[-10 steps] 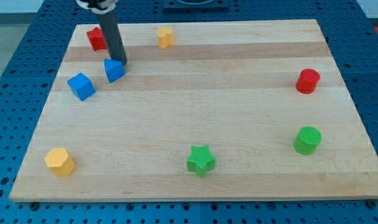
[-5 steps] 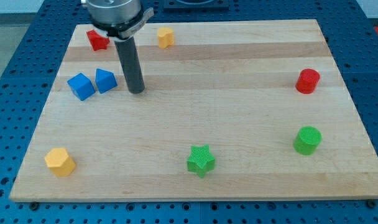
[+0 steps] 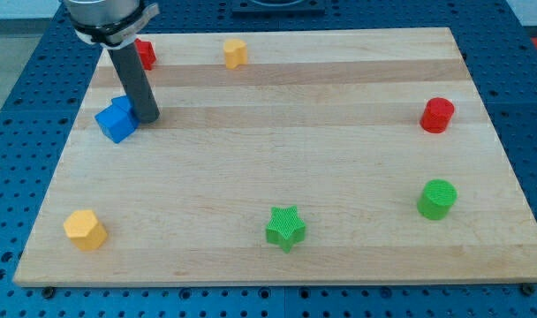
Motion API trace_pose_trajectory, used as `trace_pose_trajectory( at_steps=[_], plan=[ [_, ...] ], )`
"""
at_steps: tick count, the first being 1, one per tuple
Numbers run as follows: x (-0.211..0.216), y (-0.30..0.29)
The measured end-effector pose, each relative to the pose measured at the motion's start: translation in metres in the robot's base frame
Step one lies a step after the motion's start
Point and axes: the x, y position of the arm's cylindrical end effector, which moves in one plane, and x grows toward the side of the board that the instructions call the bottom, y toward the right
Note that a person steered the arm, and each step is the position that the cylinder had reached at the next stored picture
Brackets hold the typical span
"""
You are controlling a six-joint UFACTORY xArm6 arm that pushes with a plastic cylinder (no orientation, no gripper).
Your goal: Move the blue triangle to the top left of the blue cube
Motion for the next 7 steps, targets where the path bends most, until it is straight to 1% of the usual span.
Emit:
trace_pose_trajectory(
  at_steps=[1, 3, 6, 7],
  plan=[
    [-0.001, 0.003],
    [-0.028, 0.010],
    [-0.032, -0.037],
    [-0.034, -0.040]
  ],
)
